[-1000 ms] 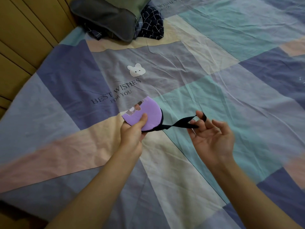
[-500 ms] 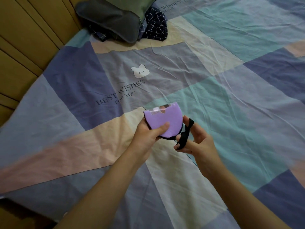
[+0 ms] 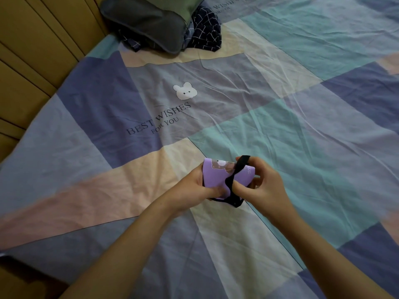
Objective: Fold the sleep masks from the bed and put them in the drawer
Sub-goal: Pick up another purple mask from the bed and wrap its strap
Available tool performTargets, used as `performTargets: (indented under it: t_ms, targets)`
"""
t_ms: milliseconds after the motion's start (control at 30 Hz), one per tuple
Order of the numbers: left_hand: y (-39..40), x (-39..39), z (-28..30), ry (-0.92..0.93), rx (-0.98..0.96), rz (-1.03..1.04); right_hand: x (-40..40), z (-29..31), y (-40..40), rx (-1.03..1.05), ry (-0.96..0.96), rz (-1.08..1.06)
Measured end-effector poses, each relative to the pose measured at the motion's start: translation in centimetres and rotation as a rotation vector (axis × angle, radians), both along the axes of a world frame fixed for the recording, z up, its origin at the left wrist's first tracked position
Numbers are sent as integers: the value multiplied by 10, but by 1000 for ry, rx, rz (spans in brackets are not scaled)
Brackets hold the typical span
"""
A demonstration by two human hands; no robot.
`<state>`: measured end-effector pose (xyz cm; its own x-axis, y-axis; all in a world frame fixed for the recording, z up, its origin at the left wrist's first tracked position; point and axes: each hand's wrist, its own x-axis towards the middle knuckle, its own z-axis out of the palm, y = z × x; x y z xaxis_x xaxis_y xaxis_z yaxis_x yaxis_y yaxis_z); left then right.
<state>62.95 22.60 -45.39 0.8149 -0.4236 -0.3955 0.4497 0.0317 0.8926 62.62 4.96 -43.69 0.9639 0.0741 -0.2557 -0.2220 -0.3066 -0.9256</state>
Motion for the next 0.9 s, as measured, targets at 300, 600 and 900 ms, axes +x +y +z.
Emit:
performTargets:
  t_ms: [300,600,900]
  targets:
    - [-5,6,4,155,-79,226,6,0,5,-30,36,136]
    - [-17,13,10,276,-199,705,-23,-9,12,-147,-151,66]
    - [-25,16,14,293,-345,899,-54,-16,32,141,-167,76]
